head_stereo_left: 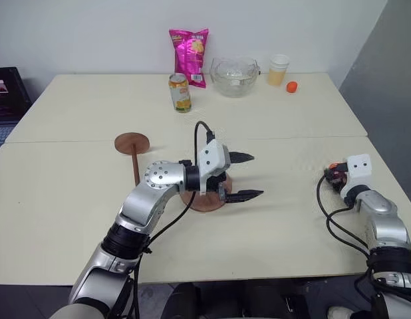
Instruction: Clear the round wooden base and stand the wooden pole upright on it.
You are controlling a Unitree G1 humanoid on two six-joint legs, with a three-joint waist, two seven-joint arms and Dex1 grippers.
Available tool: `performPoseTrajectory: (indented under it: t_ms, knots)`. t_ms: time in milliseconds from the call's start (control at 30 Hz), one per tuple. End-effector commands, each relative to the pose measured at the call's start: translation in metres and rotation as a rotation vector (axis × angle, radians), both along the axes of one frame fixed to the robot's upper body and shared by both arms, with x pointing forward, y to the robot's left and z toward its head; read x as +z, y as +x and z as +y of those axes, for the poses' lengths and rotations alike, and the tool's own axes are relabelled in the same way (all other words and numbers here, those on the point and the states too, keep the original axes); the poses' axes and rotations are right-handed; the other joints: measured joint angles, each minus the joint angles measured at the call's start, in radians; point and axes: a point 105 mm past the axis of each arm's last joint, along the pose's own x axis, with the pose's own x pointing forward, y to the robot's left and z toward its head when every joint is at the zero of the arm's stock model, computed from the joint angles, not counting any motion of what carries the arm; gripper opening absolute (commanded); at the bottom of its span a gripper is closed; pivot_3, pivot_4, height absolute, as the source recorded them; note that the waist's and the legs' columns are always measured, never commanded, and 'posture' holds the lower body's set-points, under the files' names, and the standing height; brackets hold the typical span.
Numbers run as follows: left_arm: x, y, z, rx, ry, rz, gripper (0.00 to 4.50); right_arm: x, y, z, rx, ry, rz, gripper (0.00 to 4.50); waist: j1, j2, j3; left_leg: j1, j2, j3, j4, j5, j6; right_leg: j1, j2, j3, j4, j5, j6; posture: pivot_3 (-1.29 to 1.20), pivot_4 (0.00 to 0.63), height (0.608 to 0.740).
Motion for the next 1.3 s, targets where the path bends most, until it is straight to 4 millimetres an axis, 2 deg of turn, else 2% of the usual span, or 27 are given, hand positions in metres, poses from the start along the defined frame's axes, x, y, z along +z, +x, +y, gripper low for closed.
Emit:
performPoseTrajectory:
  t_ms: [33, 100, 133, 167, 233, 300, 367, 533, 667, 733, 867, 967, 1133, 1300]
  knots:
    - [0.011, 0.006, 0.004, 0.064, -0.026, -0.075, 4.50, 0.022, 0.001, -0.001, -0.012, -0.001, -0.084, 3.27, 0.000, 0.000, 0.000, 0.000, 0.000, 0.000, 0.000, 0.000, 0.000, 0.000, 0.000, 0.000, 0.000, 0.000, 0.000, 0.00, 0.150, 0.740]
    - [0.015, 0.009, 0.009, 0.094, -0.040, -0.084, 4.50, 0.028, 0.001, -0.003, -0.021, -0.009, -0.102, 3.83, 0.001, 0.000, 0.000, 0.000, 0.000, 0.000, 0.000, -0.001, 0.002, 0.000, 0.000, 0.000, 0.000, 0.000, 0.000, 0.00, 0.150, 0.740]
    - [0.017, 0.013, 0.014, 0.131, -0.042, -0.091, 4.50, 0.034, 0.001, -0.004, -0.022, -0.031, -0.122, 3.94, 0.001, 0.000, 0.000, 0.000, 0.000, 0.000, 0.000, -0.001, 0.002, 0.000, 0.000, 0.000, 0.000, 0.000, 0.000, 0.00, 0.150, 0.740]
    - [0.021, 0.019, 0.023, 0.193, -0.051, -0.102, 4.50, 0.042, 0.000, -0.004, -0.010, -0.053, -0.149, 4.30, 0.001, 0.000, 0.000, 0.000, 0.000, 0.000, 0.000, -0.001, 0.002, 0.000, 0.000, 0.000, 0.000, 0.000, 0.000, 0.00, 0.150, 0.740]
    - [0.029, 0.026, 0.037, 0.281, -0.067, -0.114, 4.50, 0.053, -0.001, 0.000, 0.028, -0.083, -0.188, 4.47, 0.001, 0.000, 0.000, 0.000, 0.000, 0.000, 0.000, -0.001, 0.002, 0.000, 0.000, 0.000, 0.000, 0.000, 0.000, 0.00, 0.150, 0.740]
    - [0.041, 0.032, 0.058, 0.392, -0.110, -0.098, 4.50, 0.067, -0.004, 0.014, 0.136, -0.136, -0.229, 4.47, 0.000, 0.000, 0.000, 0.000, 0.000, 0.000, 0.000, -0.001, 0.002, 0.000, 0.000, 0.000, 0.000, 0.000, 0.000, 0.00, 0.150, 0.740]
    - [0.052, 0.035, 0.082, 0.522, -0.128, -0.137, 4.50, 0.079, -0.008, 0.030, 0.247, -0.181, -0.269, 4.47, -0.001, 0.000, 0.000, 0.000, 0.000, 0.000, 0.000, -0.002, 0.003, 0.000, 0.000, 0.000, 0.000, 0.000, 0.000, 0.00, 0.150, 0.740]
    - [0.050, 0.037, 0.151, 0.913, 0.136, -0.216, 4.50, 0.099, -0.021, 0.078, 0.551, -0.186, -0.330, 4.47, -0.007, 0.000, 0.000, 0.000, 0.000, -0.001, -0.001, -0.002, 0.004, 0.000, 0.000, -0.001, 0.000, 0.000, 0.000, 0.00, 0.150, 0.740]
    - [0.052, 0.025, 0.202, 1.090, 0.070, -0.031, 4.50, 0.103, -0.039, 0.136, 0.910, -0.163, -0.322, 4.47, -0.006, 0.000, 0.001, 0.000, 0.000, -0.004, 0.000, -0.002, 0.004, 0.000, 0.000, -0.003, 0.000, 0.000, 0.000, 0.00, 0.150, 0.740]
    - [0.047, 0.022, 0.224, 1.191, 0.053, 0.077, 4.50, 0.102, -0.046, 0.154, 1.041, -0.156, -0.297, 4.47, -0.006, 0.000, 0.001, -0.001, 0.000, -0.005, 0.001, -0.002, 0.004, 0.000, 0.000, -0.003, 0.000, 0.000, 0.000, 0.00, 0.150, 0.740]
    - [0.039, 0.017, 0.248, 1.290, 0.094, 0.189, 4.50, 0.099, -0.056, 0.178, 1.208, -0.139, -0.244, 4.47, -0.002, -0.001, 0.001, -0.001, 0.000, -0.006, 0.001, -0.002, 0.004, 0.000, 0.000, -0.005, -0.001, 0.000, 0.001, 0.00, 0.150, 0.740]
    - [0.033, 0.017, 0.256, 1.325, 0.113, 0.279, 4.50, 0.095, -0.063, 0.190, 1.287, -0.128, -0.217, 4.47, 0.009, -0.001, 0.001, -0.001, -0.001, -0.006, 0.001, 0.000, 0.001, 0.000, -0.001, -0.005, -0.001, 0.000, 0.001, 0.00, 0.150, 0.740]
    - [0.017, 0.028, 0.257, 1.343, 0.131, 0.525, 4.50, 0.083, -0.081, 0.211, 1.407, -0.111, -0.181, 4.47, 0.019, -0.001, 0.001, -0.002, -0.001, -0.007, 0.001, 0.000, -0.001, 0.000, -0.001, -0.005, -0.001, 0.000, 0.001, 0.00, 0.150, 0.740]
    - [0.018, 0.047, 0.247, 1.336, 0.162, 0.664, 4.50, 0.077, -0.097, 0.230, 1.439, -0.079, -0.194, 4.47, 0.014, -0.002, 0.001, -0.002, -0.001, -0.007, 0.001, 0.001, -0.002, 0.000, -0.001, -0.006, -0.001, 0.000, 0.001, 0.00, 0.150, 0.740]
